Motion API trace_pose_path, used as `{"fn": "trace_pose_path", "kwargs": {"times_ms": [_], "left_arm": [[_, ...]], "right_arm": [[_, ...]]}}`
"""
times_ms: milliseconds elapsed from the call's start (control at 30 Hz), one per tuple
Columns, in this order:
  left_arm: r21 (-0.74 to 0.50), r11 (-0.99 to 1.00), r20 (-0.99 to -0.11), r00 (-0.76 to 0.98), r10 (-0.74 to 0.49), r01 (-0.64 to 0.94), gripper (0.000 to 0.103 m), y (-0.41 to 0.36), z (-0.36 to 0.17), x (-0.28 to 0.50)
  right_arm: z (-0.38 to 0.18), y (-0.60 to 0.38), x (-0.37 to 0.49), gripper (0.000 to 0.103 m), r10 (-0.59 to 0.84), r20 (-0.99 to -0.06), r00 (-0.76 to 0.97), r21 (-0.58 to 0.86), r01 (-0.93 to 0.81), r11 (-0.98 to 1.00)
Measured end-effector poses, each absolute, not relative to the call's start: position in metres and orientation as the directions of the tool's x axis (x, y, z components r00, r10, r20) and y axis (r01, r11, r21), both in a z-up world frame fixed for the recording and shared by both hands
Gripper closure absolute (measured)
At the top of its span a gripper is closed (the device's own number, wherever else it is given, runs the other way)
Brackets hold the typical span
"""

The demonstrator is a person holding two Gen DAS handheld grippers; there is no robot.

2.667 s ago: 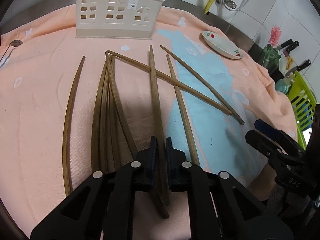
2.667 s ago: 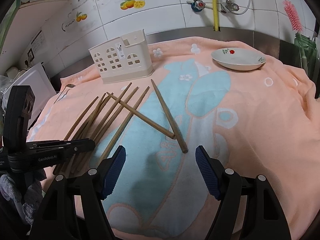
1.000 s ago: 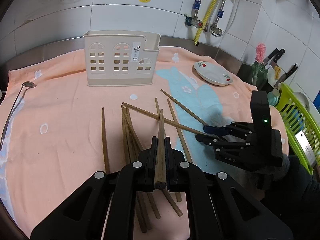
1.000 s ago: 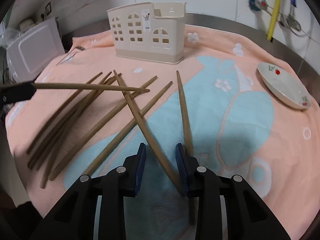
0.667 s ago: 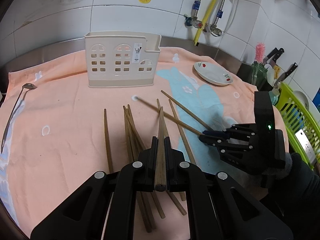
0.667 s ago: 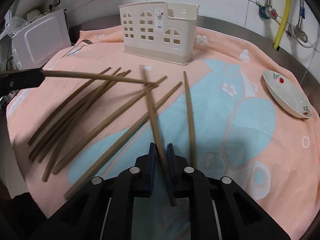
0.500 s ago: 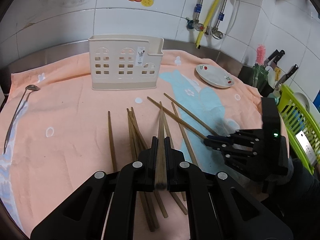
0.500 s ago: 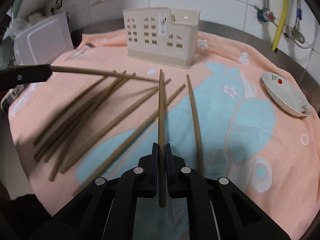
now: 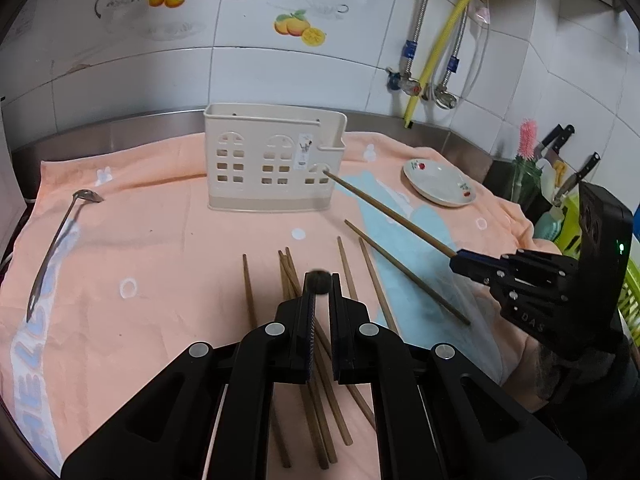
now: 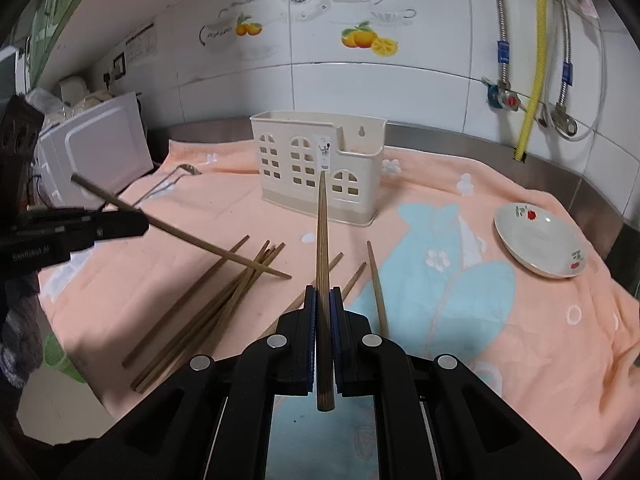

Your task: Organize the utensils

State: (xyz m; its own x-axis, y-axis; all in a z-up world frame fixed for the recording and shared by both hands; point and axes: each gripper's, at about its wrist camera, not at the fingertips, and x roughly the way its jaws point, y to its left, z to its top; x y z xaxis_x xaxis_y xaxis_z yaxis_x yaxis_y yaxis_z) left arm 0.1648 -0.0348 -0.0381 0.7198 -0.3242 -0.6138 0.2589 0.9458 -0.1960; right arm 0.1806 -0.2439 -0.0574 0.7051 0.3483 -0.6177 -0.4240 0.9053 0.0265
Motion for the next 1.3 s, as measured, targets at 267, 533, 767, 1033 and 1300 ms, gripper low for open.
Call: {"fn": "trace_pose_path", "kwargs": {"times_ms": [267,533,767,1033,1300], "left_arm": [[-0.200,0.947,-0.610,0.725,-0.321,0.252,0.098,-0.027,-0.036,0.162],[-0.206,0.945,-0.610,0.722,-0.327,0.254,0.098,-0.025,-0.037,0.160],[-0.196,0.947,-0.604,0.729,-0.322,0.256,0.098,-0.025,-0.031,0.159],[-0.201,0.946,-0.584,0.743,-0.325,0.256,0.098,-0.019,-0.016,0.169],[-0.212,0.942,-0.570,0.751,-0.334,0.259,0.098,-0.014,-0.006,0.179]], "right_arm": [[-0.090,-0.239,0.173,0.096,0.325,-0.678,0.659,0.036,-0.412,0.911],[-0.089,-0.245,0.159,0.096,0.355,-0.653,0.669,0.091,-0.396,0.914],[-0.061,-0.239,0.159,0.096,0.383,-0.581,0.718,0.091,-0.410,0.908],[-0.019,-0.236,0.179,0.096,0.403,-0.551,0.731,0.091,-0.427,0.899],[0.014,-0.229,0.195,0.096,0.416,-0.556,0.720,0.066,-0.461,0.885]]}}
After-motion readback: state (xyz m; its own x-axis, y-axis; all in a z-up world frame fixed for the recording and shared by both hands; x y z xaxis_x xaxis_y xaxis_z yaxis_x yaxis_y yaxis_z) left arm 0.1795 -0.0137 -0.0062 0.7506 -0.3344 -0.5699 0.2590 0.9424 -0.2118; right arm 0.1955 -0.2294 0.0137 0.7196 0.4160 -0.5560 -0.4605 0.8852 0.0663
